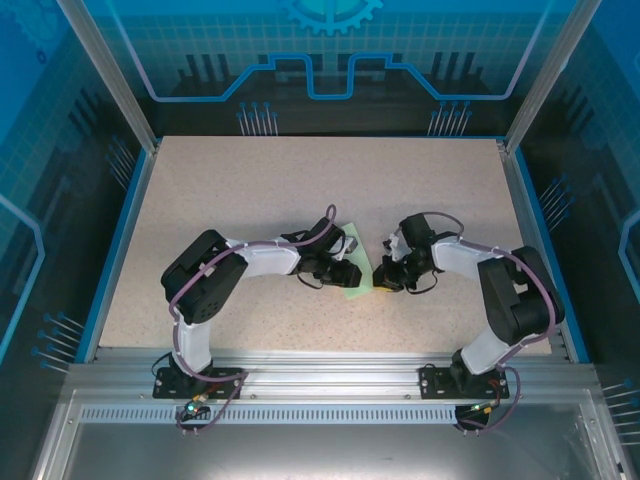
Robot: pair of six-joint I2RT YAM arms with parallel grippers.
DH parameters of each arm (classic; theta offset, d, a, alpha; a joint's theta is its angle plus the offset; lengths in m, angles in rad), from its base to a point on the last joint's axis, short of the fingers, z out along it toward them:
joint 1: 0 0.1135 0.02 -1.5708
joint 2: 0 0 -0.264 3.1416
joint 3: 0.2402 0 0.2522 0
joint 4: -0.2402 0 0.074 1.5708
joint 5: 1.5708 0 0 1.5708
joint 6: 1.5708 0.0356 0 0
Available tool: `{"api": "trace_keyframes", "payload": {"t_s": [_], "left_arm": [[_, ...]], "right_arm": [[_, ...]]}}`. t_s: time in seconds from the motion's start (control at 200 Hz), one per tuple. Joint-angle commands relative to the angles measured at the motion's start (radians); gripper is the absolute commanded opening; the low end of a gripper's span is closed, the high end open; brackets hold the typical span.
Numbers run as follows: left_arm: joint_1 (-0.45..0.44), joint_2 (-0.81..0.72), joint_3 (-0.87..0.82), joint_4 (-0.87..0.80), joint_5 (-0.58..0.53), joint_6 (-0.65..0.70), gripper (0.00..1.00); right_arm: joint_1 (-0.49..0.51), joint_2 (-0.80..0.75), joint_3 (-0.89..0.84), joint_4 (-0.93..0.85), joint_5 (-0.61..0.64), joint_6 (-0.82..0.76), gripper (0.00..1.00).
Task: Fold a paper plane with a square sheet of paper (fold left side to right side)
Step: Hold the square sheet of paper at the center of the table, then first fold the square sheet of paper in half at the center of the table.
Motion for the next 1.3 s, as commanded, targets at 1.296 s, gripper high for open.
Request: {"api": "trace_keyframes", "payload": {"t_s": [1.296], "left_arm": [[0.048, 0.068, 0.117, -0.137, -0.093, 0.063, 0.46]], "right_arm": [[0.023, 0.172, 0.039, -0.065, 0.188, -0.024, 0.05]]}}
